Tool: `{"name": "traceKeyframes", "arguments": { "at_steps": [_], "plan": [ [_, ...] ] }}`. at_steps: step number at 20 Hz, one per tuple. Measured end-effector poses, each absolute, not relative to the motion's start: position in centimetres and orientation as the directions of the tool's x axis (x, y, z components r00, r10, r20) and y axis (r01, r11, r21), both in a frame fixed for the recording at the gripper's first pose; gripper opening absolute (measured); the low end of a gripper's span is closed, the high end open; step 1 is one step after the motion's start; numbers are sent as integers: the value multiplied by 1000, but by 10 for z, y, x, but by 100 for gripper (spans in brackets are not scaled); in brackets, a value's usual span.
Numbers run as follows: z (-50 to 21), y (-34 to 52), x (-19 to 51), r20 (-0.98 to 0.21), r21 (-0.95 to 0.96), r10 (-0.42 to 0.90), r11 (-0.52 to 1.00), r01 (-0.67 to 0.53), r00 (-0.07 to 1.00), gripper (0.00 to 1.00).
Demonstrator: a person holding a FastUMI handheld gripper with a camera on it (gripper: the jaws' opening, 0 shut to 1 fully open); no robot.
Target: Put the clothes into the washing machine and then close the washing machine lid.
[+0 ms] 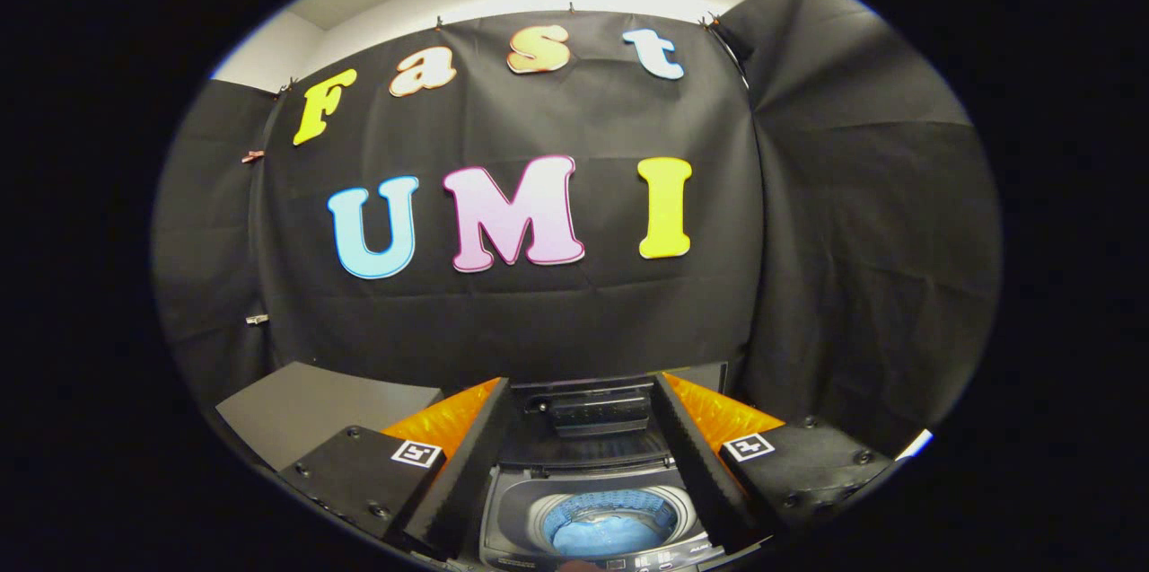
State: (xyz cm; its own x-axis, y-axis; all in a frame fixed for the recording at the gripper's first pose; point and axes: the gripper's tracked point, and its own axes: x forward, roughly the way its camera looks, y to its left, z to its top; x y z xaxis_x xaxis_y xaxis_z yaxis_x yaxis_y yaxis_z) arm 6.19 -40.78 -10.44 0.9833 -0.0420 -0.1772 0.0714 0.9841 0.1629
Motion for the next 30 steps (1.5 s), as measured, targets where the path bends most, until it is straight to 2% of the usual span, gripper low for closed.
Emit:
{"name": "traceKeyframes", "arguments": {
  "at_steps": [10,30],
  "plan": [
    [-63,-310,28,-110,174,-20,984,39,994,98],
    [-42,-292,26,-94,153,-31,987,45,995,98]
  ]
}}
